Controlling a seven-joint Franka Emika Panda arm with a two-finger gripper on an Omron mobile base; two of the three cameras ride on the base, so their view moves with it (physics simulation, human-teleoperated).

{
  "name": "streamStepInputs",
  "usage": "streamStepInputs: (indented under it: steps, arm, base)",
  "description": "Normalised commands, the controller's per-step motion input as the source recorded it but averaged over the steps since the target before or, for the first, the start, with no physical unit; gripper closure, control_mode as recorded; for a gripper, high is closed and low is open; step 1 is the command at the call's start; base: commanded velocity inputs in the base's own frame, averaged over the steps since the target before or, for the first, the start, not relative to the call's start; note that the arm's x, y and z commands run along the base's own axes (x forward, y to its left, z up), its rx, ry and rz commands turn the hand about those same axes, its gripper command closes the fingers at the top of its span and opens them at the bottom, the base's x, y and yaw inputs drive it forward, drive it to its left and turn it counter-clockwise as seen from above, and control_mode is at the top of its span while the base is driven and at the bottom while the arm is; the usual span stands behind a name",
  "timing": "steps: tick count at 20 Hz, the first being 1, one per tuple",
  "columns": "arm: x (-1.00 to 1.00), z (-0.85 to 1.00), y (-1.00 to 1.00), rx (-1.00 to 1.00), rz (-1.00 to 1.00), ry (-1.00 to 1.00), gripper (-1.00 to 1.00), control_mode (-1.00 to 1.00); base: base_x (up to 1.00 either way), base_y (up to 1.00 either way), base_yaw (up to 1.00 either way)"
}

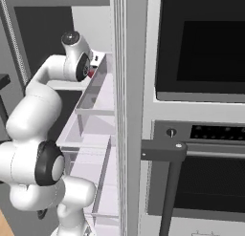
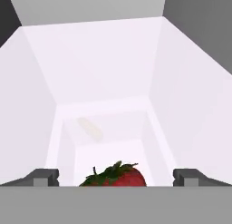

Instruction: Take the strawberry from the fridge and place it on top of the pancake, located on the dining counter.

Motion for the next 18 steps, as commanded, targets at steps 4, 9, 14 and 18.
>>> streamStepInputs:
  steps: [4,9,14,18]
  arm:
    - [-0.24,-0.11,0.00,0.00,0.00,0.00,-1.00,-1.00]
    - [0.18,0.00,-0.01,0.00,0.00,0.01,-1.00,-1.00]
    - [0.14,0.00,-0.02,0.00,0.00,0.00,-1.00,-1.00]
    - [0.02,-0.17,-0.04,0.00,0.00,0.05,-1.00,-1.00]
  base:
    - [0.00,0.00,0.00]
    - [0.00,0.00,0.00]
    - [0.00,0.00,0.00]
    - [0.00,0.00,0.00]
